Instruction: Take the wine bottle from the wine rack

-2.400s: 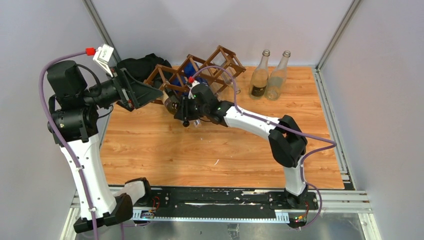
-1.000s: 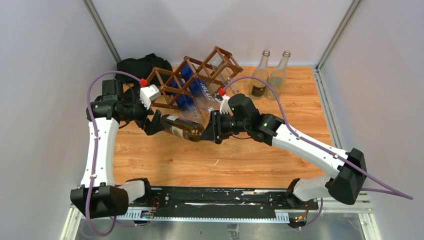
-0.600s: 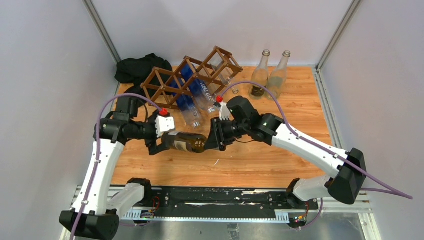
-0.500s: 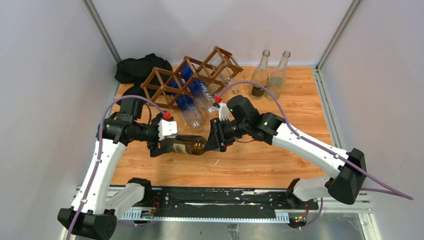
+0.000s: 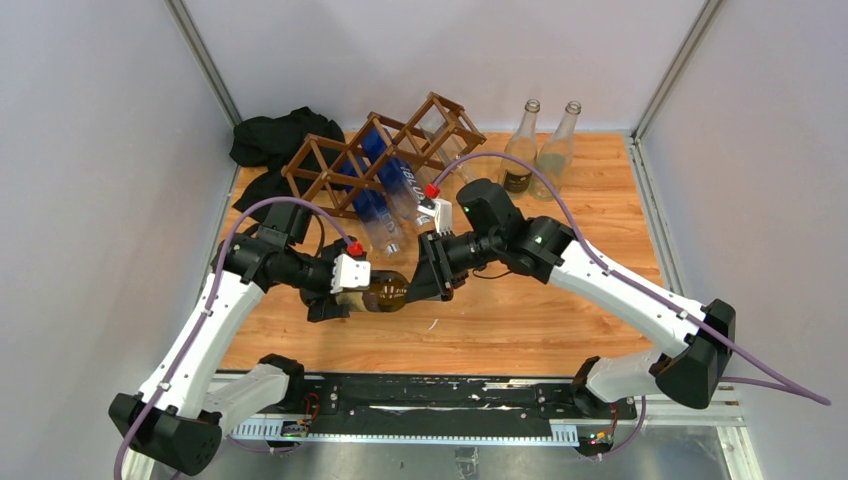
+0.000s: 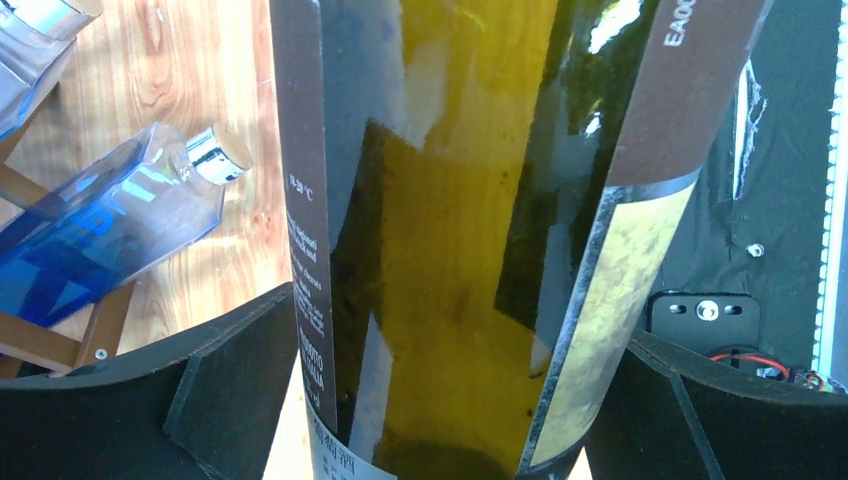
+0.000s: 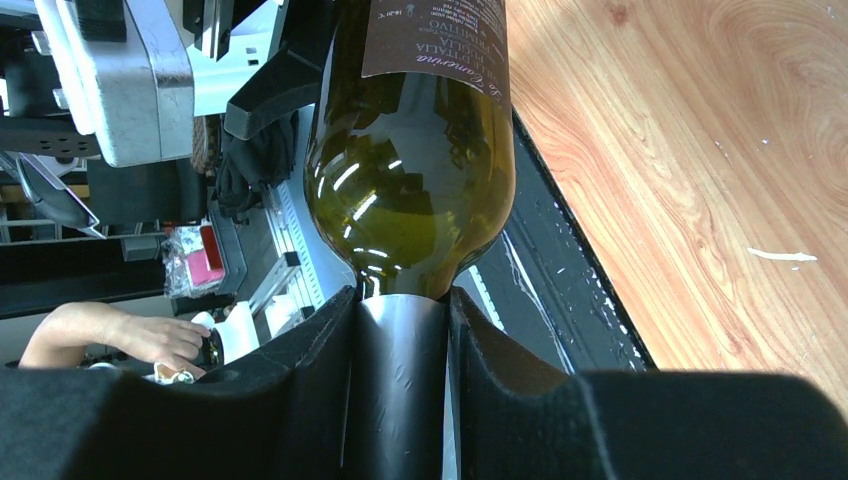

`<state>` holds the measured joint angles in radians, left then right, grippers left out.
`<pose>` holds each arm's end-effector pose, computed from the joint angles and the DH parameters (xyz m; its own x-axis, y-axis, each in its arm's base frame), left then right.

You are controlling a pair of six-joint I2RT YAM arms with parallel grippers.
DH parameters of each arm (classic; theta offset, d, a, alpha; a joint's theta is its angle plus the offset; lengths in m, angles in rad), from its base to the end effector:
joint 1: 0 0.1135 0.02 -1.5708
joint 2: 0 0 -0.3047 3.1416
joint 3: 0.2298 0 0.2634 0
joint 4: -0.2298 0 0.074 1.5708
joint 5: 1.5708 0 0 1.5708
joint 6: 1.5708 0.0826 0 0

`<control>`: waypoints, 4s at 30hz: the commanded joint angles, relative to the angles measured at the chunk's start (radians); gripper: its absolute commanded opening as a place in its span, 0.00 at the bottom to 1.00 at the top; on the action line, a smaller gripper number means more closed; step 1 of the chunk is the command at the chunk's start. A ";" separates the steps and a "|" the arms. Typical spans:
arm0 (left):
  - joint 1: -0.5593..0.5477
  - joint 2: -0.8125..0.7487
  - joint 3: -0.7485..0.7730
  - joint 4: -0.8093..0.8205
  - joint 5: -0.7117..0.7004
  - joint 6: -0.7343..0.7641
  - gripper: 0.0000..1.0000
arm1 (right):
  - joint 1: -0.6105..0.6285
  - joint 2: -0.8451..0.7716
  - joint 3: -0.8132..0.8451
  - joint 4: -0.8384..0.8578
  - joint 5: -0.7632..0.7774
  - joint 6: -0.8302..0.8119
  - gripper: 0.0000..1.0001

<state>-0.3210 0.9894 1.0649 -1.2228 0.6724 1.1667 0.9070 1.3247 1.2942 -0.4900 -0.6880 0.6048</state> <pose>0.1364 -0.0996 0.3209 0.1102 0.7214 -0.6837 0.9880 -0.0044 0.1546 0.1580 0.2871 0.3926 -0.7910 -0.2983 -0.5341 -0.6055 0.2573 0.7531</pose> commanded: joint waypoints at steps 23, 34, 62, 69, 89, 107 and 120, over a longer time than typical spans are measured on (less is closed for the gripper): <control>-0.009 -0.152 0.020 0.455 0.196 -0.581 0.00 | 0.001 -0.303 0.046 0.119 0.475 -0.088 0.93; -0.009 -0.161 -0.059 0.784 0.308 -1.102 0.00 | 0.003 -0.241 0.016 0.444 0.485 -0.029 0.87; -0.009 -0.137 -0.051 0.483 0.243 -0.942 1.00 | 0.008 -0.071 0.106 0.516 0.619 -0.136 0.00; -0.008 -0.073 0.067 0.337 0.067 -0.862 1.00 | -0.012 -0.171 0.090 0.296 0.766 -0.275 0.00; 0.177 0.160 0.268 0.304 -0.229 -0.858 1.00 | -0.411 -0.176 0.033 0.219 0.915 -0.501 0.00; 0.274 0.435 0.281 0.574 -0.377 -0.662 0.91 | -0.545 0.062 0.046 0.383 0.861 -0.505 0.00; 0.309 0.500 0.247 0.727 -0.480 -0.601 0.75 | -0.560 0.163 0.091 0.453 0.828 -0.528 0.00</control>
<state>-0.0402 1.4689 1.3163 -0.5621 0.2420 0.5266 0.3595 1.4773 1.3178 -0.1497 0.1501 0.1040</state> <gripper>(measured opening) 0.792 0.383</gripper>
